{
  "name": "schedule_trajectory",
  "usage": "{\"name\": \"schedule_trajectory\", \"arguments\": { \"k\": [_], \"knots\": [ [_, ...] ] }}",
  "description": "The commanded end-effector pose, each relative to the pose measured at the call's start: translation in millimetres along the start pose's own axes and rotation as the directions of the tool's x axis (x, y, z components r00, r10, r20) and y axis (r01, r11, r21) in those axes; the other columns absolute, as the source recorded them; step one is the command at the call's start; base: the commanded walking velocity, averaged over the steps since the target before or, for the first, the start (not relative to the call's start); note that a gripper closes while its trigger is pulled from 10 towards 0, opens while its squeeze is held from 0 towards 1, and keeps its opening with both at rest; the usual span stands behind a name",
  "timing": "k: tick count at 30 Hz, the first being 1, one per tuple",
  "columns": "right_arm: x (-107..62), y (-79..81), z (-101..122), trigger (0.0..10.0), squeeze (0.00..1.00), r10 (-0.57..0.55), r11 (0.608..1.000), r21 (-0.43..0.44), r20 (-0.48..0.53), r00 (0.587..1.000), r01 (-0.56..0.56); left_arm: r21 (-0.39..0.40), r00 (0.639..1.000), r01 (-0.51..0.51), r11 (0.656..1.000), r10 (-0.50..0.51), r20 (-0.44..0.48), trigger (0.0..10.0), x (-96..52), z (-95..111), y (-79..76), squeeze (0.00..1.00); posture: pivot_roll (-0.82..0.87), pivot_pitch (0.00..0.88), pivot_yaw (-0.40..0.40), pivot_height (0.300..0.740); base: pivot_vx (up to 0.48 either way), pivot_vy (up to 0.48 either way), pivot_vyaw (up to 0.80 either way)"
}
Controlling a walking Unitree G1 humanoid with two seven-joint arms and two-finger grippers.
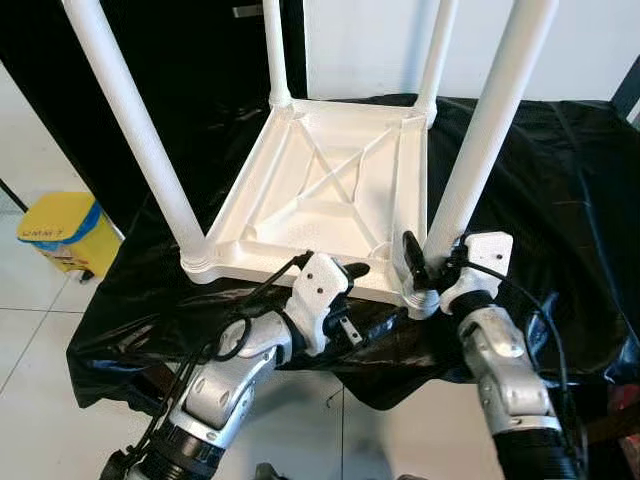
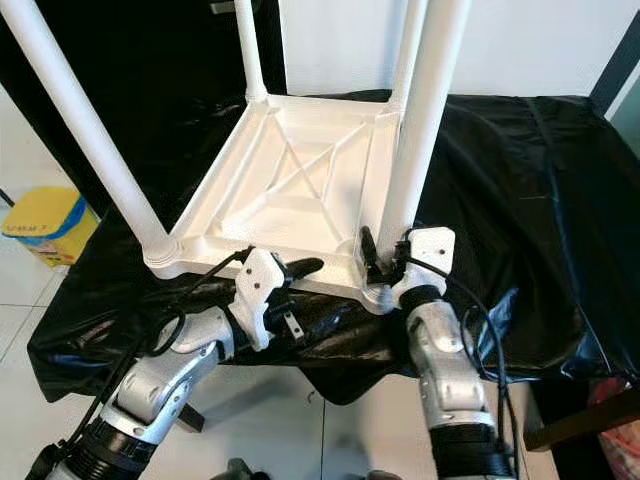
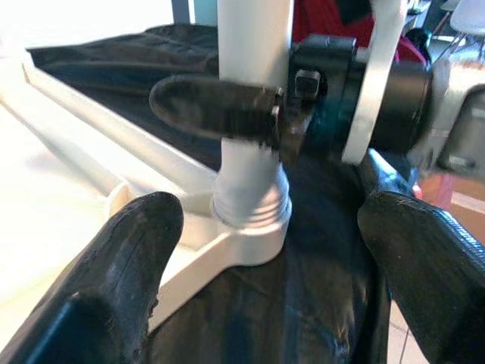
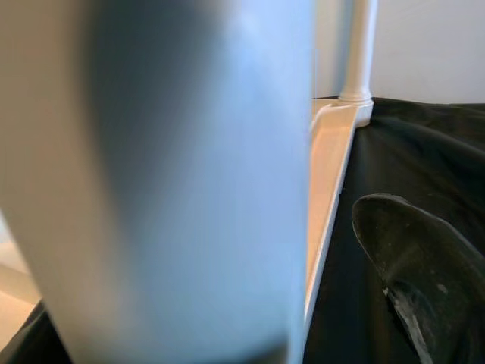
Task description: Building children table
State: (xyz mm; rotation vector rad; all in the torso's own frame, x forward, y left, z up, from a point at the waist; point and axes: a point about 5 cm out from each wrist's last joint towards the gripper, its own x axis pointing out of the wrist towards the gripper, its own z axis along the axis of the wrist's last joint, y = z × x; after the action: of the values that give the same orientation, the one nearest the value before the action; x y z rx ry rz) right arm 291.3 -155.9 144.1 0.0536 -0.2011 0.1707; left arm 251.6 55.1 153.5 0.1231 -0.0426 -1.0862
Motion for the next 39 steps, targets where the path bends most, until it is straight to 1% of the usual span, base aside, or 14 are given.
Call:
{"name": "schedule_trajectory", "arguments": {
  "k": [1,6,7,19,20,21,22,23,33,34,35,36,38,39],
  "knots": [
    [1.4,-3.0,7,10.0,0.0,0.052,0.999,0.003,0.011,0.999,-0.052,0.014,1.0,-0.001,1.0,0.001,-0.003,10.0,-1.1,2,-3.4,0.0,-0.06,0.069,-0.007,0.74,0.0,0.0,0.0],
    [0.4,-9.5,7,10.0,0.0,0.167,0.986,-0.013,-0.019,0.986,-0.168,0.011,1.0,0.006,1.0,-0.006,0.004,10.0,-1.7,5,-3.9,0.0,-0.06,0.075,-0.001,0.74,0.0,0.0,0.0],
    [1.2,-11.6,7,10.0,0.0,0.248,0.967,-0.045,-0.038,0.968,-0.249,0.008,1.0,0.016,1.0,-0.016,0.012,10.0,-2.4,7,-2.9,0.0,-0.07,0.08,0.003,0.74,0.0,0.0,0.0],
    [15.7,-15.1,-2,10.0,0.0,0.41,0.898,-0.123,-0.108,0.906,-0.421,-0.013,0.998,0.065,0.998,-0.064,0.02,10.0,0.3,7,-8.5,0.0,-0.1,0.075,0.025,0.74,0.0,0.0,0.0],
    [20.5,-13.4,-3,8.2,0.0,0.427,0.889,-0.126,-0.116,0.897,-0.44,-0.015,0.997,0.072,0.997,-0.071,0.022,10.0,1.7,8,-9.7,0.0,-0.09,0.076,0.032,0.74,0.0,0.0,0.0],
    [20.5,-13.4,-3,8.2,0.0,0.427,0.889,-0.126,-0.116,0.897,-0.44,-0.015,0.997,0.072,0.997,-0.071,0.022,10.0,1.7,8,-9.7,0.0,-0.09,0.076,0.032,0.74,0.0,0.0,0.0],
    [25.3,-11.7,-5,2.5,0.0,0.434,0.885,-0.127,-0.125,0.892,-0.448,-0.014,0.997,0.078,0.997,-0.077,0.023,10.0,2.5,8,-10.2,0.0,-0.09,0.067,0.031,0.74,0.0,0.0,0.0],
    [28.7,-11.0,-7,0.0,0.0,0.433,0.886,-0.123,-0.134,0.892,-0.448,-0.01,0.997,0.08,0.997,-0.08,0.018,10.0,2.5,8,-9.8,0.0,-0.09,0.062,0.026,0.74,0.0,0.0,0.0],
    [19.3,-14.2,-19,0.0,0.0,0.379,0.913,-0.102,-0.153,0.913,-0.396,-0.003,0.997,0.075,0.997,-0.075,0.009,10.0,3.0,7,-8.9,0.0,-0.09,0.077,0.032,0.74,0.0,0.0,0.0],
    [16.5,-15.9,-22,2.7,0.0,0.35,0.925,-0.096,-0.16,0.923,-0.368,-0.009,0.997,0.072,0.997,-0.072,0.004,10.0,1.6,5,-9.5,0.0,-0.09,0.077,0.033,0.74,0.0,0.0,0.0],
    [16.5,-15.9,-22,2.7,0.0,0.35,0.925,-0.096,-0.16,0.923,-0.368,-0.009,0.997,0.072,0.997,-0.072,0.004,10.0,1.6,5,-9.5,0.0,-0.09,0.077,0.033,0.74,0.0,0.0,0.0],
    [13.1,-16.5,-24,10.0,0.0,0.323,0.937,-0.087,-0.161,0.933,-0.339,-0.016,0.998,0.068,0.998,-0.068,0.004,10.0,0.6,5,-10.1,0.0,-0.09,0.079,0.028,0.74,0.0,0.0,0.0],
    [9.4,-16.0,-26,10.0,0.0,0.293,0.947,-0.084,-0.162,0.942,-0.309,-0.02,0.998,0.065,0.998,-0.065,0.003,10.0,0.0,4,-10.7,0.0,-0.1,0.081,0.024,0.74,0.0,0.0,0.0],
    [5.0,-14.5,-29,10.0,0.0,0.226,0.967,-0.084,-0.164,0.96,-0.242,-0.023,0.998,0.062,0.998,-0.062,0.002,10.0,-0.4,3,-11.6,0.0,-0.1,0.079,0.019,0.74,0.0,0.0,0.0]
  ]
}}
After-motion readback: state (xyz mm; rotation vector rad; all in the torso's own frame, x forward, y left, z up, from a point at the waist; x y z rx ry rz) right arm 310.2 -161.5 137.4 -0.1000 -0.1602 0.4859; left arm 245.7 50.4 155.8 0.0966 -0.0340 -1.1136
